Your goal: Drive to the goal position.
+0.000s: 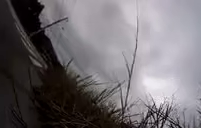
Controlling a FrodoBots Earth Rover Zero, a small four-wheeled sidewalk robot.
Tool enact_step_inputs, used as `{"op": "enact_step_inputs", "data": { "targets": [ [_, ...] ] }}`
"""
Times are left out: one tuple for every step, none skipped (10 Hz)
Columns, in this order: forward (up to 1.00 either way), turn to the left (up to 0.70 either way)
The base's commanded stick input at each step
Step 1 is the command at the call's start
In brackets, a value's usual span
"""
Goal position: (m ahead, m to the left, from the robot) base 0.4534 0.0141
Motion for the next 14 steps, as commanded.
{"op": "enact_step_inputs", "data": {
  "targets": [
    [0.45, 0.00],
    [0.45, 0.00],
    [0.45, 0.00],
    [0.45, 0.00],
    [0.45, 0.00],
    [0.45, 0.00],
    [0.45, 0.00],
    [0.45, 0.00],
    [0.45, 0.00],
    [0.45, 0.00],
    [0.45, 0.00],
    [0.45, 0.00],
    [0.45, 0.00],
    [0.45, 0.00]
  ]
}}
